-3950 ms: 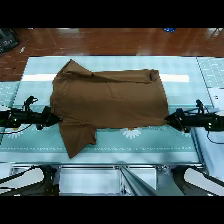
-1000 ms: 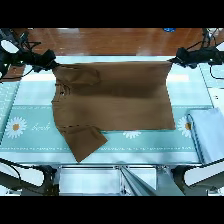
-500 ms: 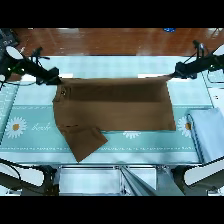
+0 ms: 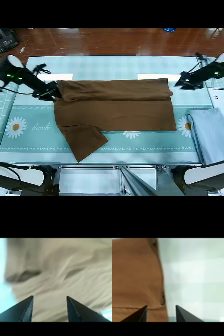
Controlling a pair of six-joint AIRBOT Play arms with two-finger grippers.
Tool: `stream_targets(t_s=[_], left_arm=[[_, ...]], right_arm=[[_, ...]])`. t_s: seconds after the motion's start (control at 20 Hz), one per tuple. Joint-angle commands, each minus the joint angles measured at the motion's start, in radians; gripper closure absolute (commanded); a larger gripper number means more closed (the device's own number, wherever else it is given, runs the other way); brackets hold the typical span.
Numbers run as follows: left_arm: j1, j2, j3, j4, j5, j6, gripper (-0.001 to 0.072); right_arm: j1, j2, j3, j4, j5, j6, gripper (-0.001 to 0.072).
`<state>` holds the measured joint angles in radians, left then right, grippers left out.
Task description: Fold the shirts.
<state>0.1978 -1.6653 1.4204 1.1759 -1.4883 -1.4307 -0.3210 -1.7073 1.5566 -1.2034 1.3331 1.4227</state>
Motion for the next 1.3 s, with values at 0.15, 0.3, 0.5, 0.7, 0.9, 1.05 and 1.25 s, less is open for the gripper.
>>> stream_targets(t_s=[0.15,0.3,0.5,0.7,0.9,1.05,1.25], left_arm=[[0.212,0.368,-0.283,0.010,0.056,0.036,0.0200],[0.363,0.584,-0.620,-0.095,0.161,0.062,0.0201],[0.527,0.649,-0.932,-0.281,0.129,0.129,0.0201],[0.493,0.649,-1.040,-0.311,0.169,0.166,0.0201],[0.369,0.631,-1.091,-0.363,0.277,0.163,0.0201],[0.229,0.611,-1.093,-0.407,0.387,0.163,0.0202],[0.093,0.572,-1.083,-0.409,0.445,0.159,0.0341]], right_arm=[[-0.190,0.325,-0.297,-0.034,-0.116,0.035,0.0299],[-0.229,0.506,-0.655,0.121,-0.268,-0.040,0.0299],[-0.224,0.649,-0.942,0.367,-0.309,-0.175,0.0299],[-0.224,0.698,-1.010,0.410,-0.298,-0.198,0.0299],[-0.224,0.697,-1.010,0.439,-0.286,-0.199,0.0299],[-0.225,0.697,-1.010,0.442,-0.282,-0.197,0.0299],[-0.294,0.697,-0.952,0.371,-0.282,-0.177,0.0299]])
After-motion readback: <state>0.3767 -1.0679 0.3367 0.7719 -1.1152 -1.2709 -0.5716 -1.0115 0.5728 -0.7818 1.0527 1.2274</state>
